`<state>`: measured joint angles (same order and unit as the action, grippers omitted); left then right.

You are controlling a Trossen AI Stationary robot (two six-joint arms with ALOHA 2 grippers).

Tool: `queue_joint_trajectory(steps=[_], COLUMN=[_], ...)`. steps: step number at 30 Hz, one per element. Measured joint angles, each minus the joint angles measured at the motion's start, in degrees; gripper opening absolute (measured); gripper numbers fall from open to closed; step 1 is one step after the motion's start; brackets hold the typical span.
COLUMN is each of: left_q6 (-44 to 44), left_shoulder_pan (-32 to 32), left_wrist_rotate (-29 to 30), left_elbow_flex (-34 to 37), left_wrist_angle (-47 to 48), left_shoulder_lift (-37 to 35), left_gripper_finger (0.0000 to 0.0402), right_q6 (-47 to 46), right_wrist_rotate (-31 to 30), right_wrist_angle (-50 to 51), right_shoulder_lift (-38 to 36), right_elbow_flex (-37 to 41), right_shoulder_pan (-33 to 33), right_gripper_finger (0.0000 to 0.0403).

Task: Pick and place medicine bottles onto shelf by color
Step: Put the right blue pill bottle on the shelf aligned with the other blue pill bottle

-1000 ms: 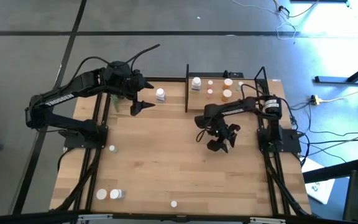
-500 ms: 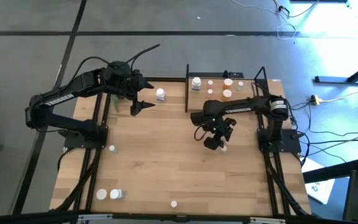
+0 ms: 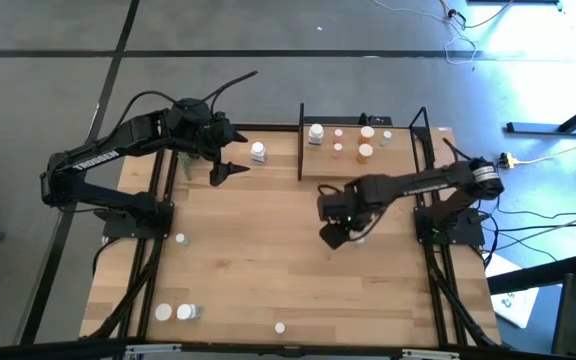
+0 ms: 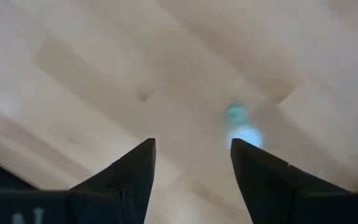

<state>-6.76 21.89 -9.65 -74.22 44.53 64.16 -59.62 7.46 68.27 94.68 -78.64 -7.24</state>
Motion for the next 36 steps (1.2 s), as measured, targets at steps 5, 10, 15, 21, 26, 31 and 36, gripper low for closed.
queue_joint_trajectory(steps=[5,10,15,21,26,31,36], left_q6=[-2.3,-7.7,-9.5,-9.4,-8.8,-8.7,-8.4], left_shoulder_pan=[0.0,0.0,0.0,0.0,0.0,0.0,0.0], left_wrist_rotate=[-0.1,-6.1,-11.2,-11.1,-11.0,-11.0,-11.0], left_elbow_flex=[0.0,0.0,0.0,0.0,0.0,0.0,0.0], left_wrist_angle=[0.0,0.1,0.1,0.2,0.2,0.2,0.2], left_shoulder_lift=[0.0,0.0,0.0,0.0,0.0,0.0,0.0], left_gripper_finger=[0.0387,0.0387,0.0387,0.0387,0.0387,0.0387,0.0387], right_q6=[-11.7,-18.2,-18.3,-18.1,-17.0,-14.3,-13.5], right_wrist_rotate=[4.8,5.2,4.1,2.7,2.6,3.8,4.0], right_wrist_angle=[-1.7,-1.9,-2.1,-2.6,-5.4,-10.5,-10.0], right_shoulder_lift=[-0.3,-0.2,-0.2,-0.2,-0.2,-0.2,-0.2], right_elbow_flex=[3.2,5.8,7.7,11.5,15.1,17.4,17.6], right_shoulder_pan=[-3.1,-4.1,-4.1,-3.8,-3.2,-2.2,-1.2], right_gripper_finger=[0.0212,0.0212,0.0212,0.0212,0.0212,0.0212,0.0212])
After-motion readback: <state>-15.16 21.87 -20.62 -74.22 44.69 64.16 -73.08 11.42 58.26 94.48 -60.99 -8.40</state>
